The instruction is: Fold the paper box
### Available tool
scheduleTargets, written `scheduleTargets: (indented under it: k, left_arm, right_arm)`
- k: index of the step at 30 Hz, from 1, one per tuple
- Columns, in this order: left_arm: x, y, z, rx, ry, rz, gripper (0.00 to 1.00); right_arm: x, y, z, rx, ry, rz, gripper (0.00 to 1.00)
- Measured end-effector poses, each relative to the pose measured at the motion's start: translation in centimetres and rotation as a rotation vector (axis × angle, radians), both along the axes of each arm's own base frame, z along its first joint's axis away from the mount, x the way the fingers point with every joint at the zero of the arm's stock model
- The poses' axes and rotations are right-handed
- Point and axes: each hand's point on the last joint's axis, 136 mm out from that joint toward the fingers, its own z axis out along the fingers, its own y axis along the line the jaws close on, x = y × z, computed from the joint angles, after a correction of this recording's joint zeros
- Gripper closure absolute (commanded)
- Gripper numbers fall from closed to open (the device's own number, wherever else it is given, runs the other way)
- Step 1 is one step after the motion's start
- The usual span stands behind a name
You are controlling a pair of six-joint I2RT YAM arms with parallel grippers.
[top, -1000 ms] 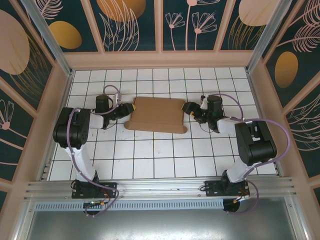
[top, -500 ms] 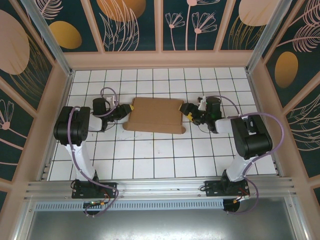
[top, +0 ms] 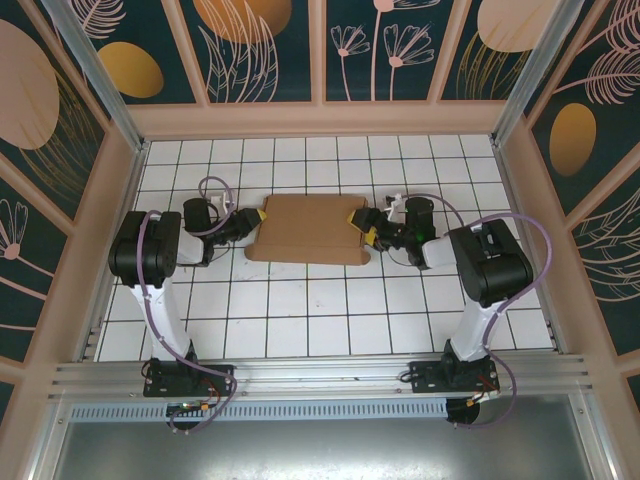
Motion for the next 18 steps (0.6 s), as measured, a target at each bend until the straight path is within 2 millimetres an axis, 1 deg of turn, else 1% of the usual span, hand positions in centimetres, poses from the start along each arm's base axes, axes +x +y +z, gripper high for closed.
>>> scheduleTargets:
  k: [4, 8, 11, 14, 18]
  left_arm:
    - [0.0, 0.2, -0.1, 0.001, 0.005, 0.004, 0.62]
    - [0.0, 0.2, -0.2, 0.003, 0.009, 0.008, 0.57]
    - [0.0, 0.3, -0.4, 0.008, 0.015, 0.012, 0.5]
    - [0.1, 0.3, 0.0, 0.011, 0.003, 0.012, 0.43]
    - [-0.1, 0.7, 0.3, 0.04, -0.007, 0.044, 0.4]
  right_arm:
    - [0.0, 0.2, 0.6, 0.025, -0.009, 0.005, 0.33]
    - [0.0, 0.2, 0.9, 0.036, -0.002, 0.004, 0.44]
    - [0.0, 0.2, 1.1, 0.042, 0.0, 0.002, 0.48]
    - [0.0, 0.3, 1.4, 0.046, -0.004, 0.002, 0.49]
    - [-0.1, 0.2, 1.7, 0.045, -0.006, 0.001, 0.49]
